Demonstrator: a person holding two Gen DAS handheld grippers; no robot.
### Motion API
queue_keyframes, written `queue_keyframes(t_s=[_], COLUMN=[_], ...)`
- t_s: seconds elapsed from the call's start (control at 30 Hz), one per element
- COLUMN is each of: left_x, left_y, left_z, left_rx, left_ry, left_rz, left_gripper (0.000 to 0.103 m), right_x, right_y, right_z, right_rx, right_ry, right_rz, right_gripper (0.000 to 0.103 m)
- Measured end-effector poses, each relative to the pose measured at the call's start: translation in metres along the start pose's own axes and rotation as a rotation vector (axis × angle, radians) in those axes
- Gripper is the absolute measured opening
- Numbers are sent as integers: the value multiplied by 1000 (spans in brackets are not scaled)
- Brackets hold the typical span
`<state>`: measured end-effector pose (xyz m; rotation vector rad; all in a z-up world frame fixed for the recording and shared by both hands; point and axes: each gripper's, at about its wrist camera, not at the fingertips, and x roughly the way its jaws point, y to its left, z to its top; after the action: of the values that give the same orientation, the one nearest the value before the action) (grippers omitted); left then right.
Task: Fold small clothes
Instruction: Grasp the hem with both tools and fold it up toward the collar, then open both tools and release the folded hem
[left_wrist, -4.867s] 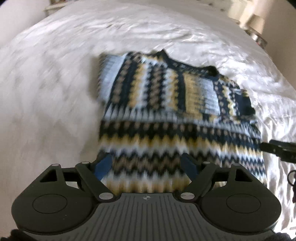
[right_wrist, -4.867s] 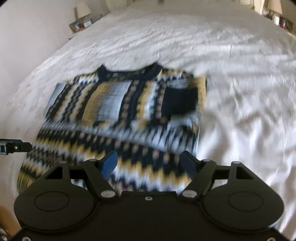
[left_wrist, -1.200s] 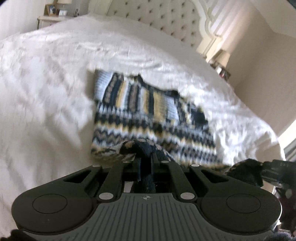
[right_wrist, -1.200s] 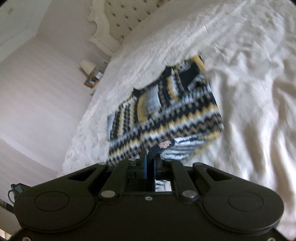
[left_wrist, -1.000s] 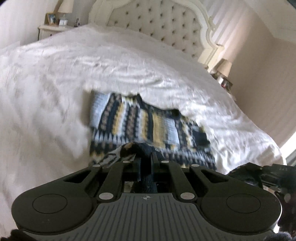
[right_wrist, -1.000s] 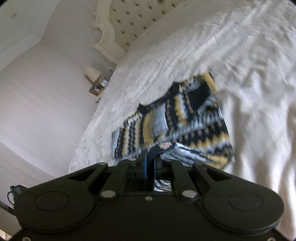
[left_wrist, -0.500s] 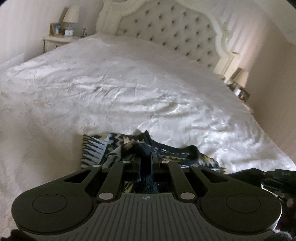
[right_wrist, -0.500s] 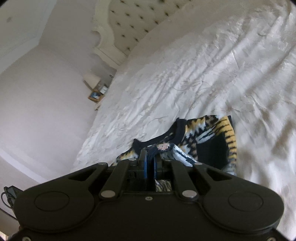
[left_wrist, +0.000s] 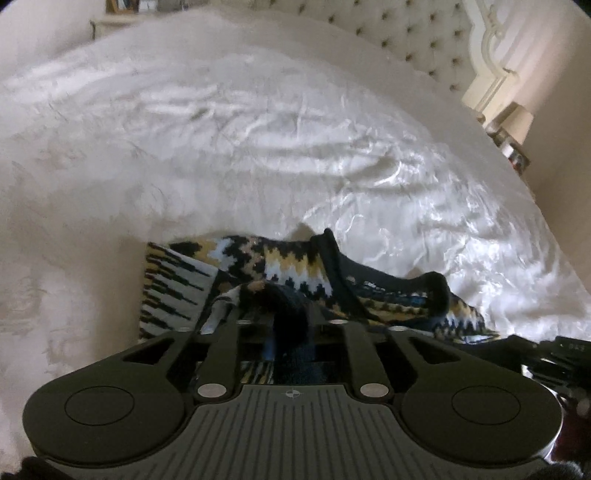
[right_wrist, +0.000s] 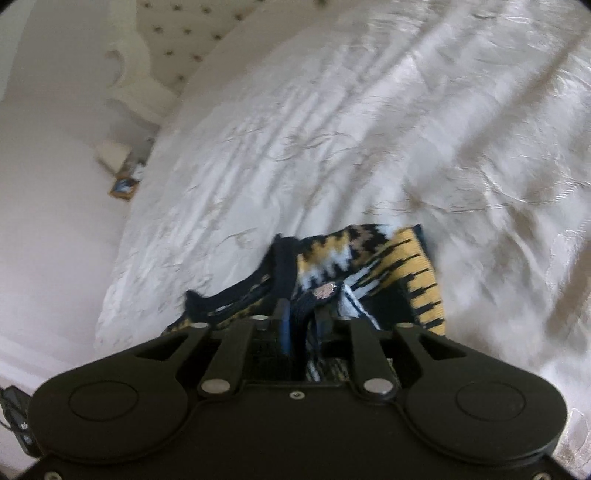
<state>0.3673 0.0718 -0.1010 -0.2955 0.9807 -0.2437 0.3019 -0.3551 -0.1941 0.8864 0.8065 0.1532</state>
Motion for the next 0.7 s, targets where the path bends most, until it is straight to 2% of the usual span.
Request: queue_keyframes(t_s=[0.03, 0.07, 0.1, 0.13, 0.17, 0.3, 0.43, 0.53, 0.7], left_x=[2, 2, 0, -1, -3, -17, -34, -39, -29], left_y=[2, 3, 5, 5, 7, 4, -6, -19, -43], left_z=[3, 6, 10, 13, 18, 29, 17, -12, -67], left_rx=[2, 10, 26, 43, 61, 135, 241, 332, 482], left_ry=[2, -7, -28, -45, -64, -93, -83, -28, 113], left_rz=[-8, -6, 7, 16, 23, 43, 37, 18, -48], left_gripper=[34, 47, 55, 73, 81, 81, 81, 81, 81], right_x=[1, 0, 0, -2, -4, -17, -35, -42, -35], right_y=[0, 1, 2, 4, 6, 14, 28, 42, 64], right_z=[1, 3, 5, 6, 8, 13, 3, -19, -67], right_rx=[2, -1, -6, -15, -25, -65, -170, -279, -482], right_ry=[-11, -23, -39, -57, -73, -145, -175, -135, 10], right_rz=[-7, -9, -9, -7, -14, -59, -95, -115, -102], right_gripper=[58, 63, 69, 70, 70, 74, 74, 74, 74])
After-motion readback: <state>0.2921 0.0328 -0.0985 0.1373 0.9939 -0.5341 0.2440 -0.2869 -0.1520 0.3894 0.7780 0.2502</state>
